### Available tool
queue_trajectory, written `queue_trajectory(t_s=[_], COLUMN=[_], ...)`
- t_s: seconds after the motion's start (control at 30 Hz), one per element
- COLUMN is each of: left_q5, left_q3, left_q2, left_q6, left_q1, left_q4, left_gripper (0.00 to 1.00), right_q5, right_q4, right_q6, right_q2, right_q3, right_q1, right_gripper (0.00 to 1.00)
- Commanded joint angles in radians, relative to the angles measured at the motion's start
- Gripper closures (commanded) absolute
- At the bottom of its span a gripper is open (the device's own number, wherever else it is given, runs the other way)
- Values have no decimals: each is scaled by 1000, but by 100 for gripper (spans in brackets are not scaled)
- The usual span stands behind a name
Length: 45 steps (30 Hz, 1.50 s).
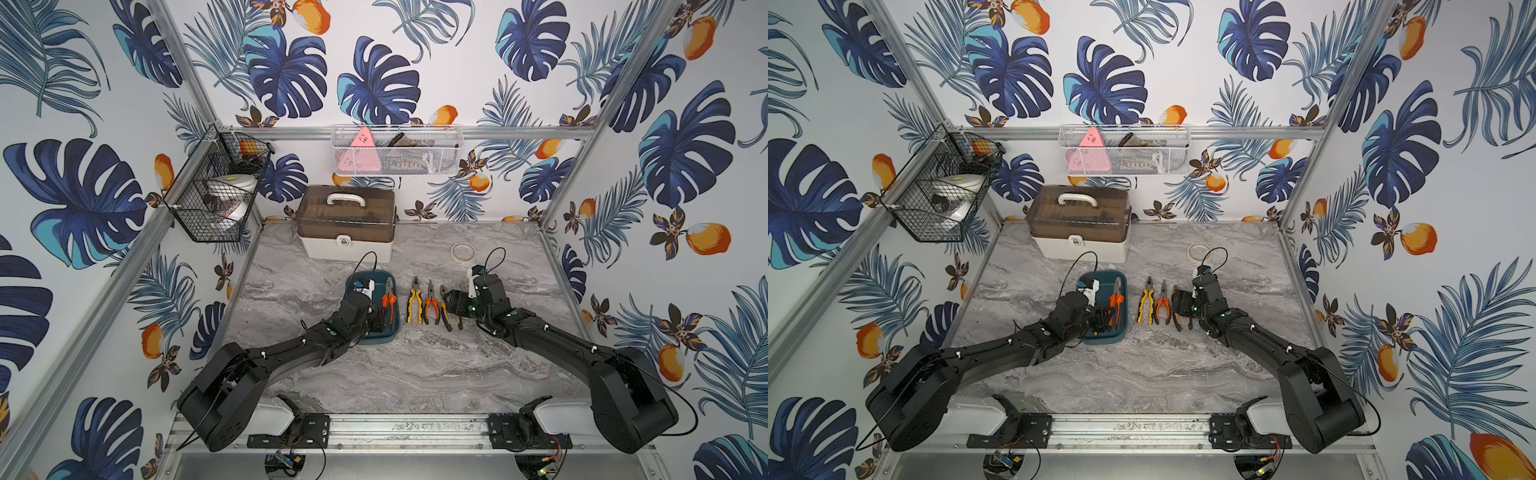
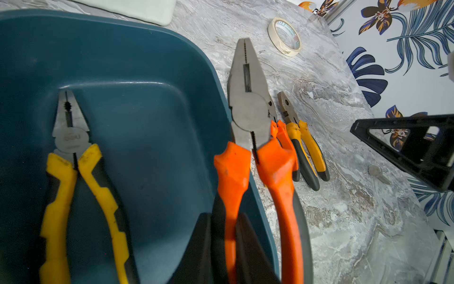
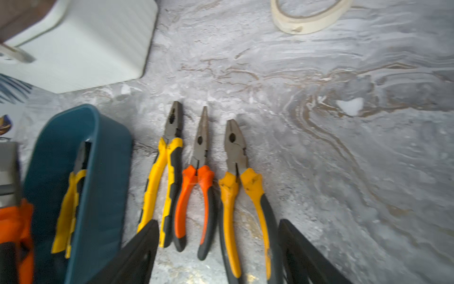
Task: Take the pliers out of the storage box
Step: Pick up the pliers from the storage box, then place the pliers at the center of the board.
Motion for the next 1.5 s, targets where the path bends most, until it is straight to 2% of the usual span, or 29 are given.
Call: queue_trajectory(t_s=[0.0,0.07,0.27,0.4,0.53,0.7,1.0,1.23,1.47], left_q5=[40,51,71,66,54,47,43,39,28], left_q3=[-1,-9,4,-1,-14,-7,1,-8,-2], left_q2=[-7,-9,0,-8,-24,-31,-41,-45,-32], left_q6=[5,0,3,3,-3,4,9,0,-10], left_q1=[-2,-3,-3,-7,-7,-6,-6,-7,-6], left_q4=[107,126,119,118,122,108,87,94,85], left_gripper=[100,100,100,100,100,100,100,100,99], right_q5=[-231,-293,-298,-274,-225,-202,-196,-190,-181], right_q4=[-35,-23,-31,-40,-63,-37,-74,-58,-69], right_q6=[78,146,268,279,283,296,287,290,284], right_q2=[2,3,75,177,242,270,367,372,376], right_q3=[47,73,207,296,346,362,425,436,444], right_q1=[8,24,134,228,260,280,320,348,352], right_gripper=[21,21,21,24,32,37,54,80,100])
